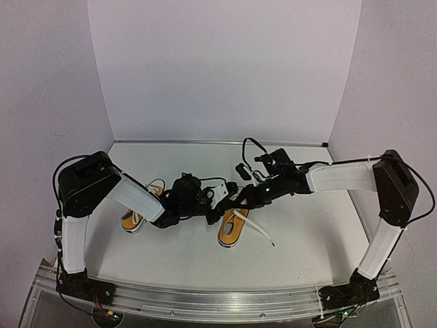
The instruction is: Tie the shoes
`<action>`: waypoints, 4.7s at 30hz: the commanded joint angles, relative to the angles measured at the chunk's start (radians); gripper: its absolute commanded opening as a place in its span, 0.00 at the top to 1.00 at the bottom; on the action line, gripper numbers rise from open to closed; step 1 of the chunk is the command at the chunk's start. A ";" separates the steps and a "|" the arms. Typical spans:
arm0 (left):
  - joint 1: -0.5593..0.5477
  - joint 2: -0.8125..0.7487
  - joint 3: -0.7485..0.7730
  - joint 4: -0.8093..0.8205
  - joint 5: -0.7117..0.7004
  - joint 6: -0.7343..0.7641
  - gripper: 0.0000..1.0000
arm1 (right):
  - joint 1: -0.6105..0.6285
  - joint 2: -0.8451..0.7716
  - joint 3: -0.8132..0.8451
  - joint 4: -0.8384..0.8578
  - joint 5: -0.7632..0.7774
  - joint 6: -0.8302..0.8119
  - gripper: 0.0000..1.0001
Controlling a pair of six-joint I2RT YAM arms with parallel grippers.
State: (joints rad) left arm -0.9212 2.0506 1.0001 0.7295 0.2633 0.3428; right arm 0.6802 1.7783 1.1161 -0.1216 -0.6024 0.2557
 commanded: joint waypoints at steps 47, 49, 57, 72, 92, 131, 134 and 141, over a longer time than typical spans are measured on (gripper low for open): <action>0.001 -0.009 -0.008 0.005 0.061 0.122 1.00 | -0.100 0.064 -0.058 0.209 -0.229 0.089 0.76; 0.001 -0.010 -0.009 0.008 0.063 0.123 1.00 | -0.100 0.069 -0.058 0.213 -0.233 0.091 0.74; -0.002 -0.003 -0.007 0.020 0.079 0.136 1.00 | -0.087 0.080 -0.059 0.241 -0.252 0.109 0.67; -0.005 0.006 -0.002 0.036 0.093 0.160 1.00 | -0.069 0.124 -0.046 0.244 -0.253 0.108 0.72; -0.003 -0.073 -0.066 -0.027 0.011 0.223 0.95 | -0.092 0.007 -0.073 0.182 -0.153 0.061 1.00; 0.055 -0.151 0.041 -0.250 0.164 0.139 0.50 | -0.094 -0.005 -0.073 0.174 -0.177 0.046 1.00; 0.055 -0.134 0.057 -0.256 0.173 0.125 0.58 | -0.094 -0.011 -0.076 0.174 -0.175 0.046 1.00; 0.058 -0.132 0.036 -0.263 0.158 0.115 0.91 | -0.094 -0.037 -0.097 0.172 -0.158 0.045 1.00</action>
State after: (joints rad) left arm -0.8650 1.9182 1.0233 0.4617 0.4091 0.4690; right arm 0.5884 1.7982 1.0330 0.0437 -0.7700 0.3153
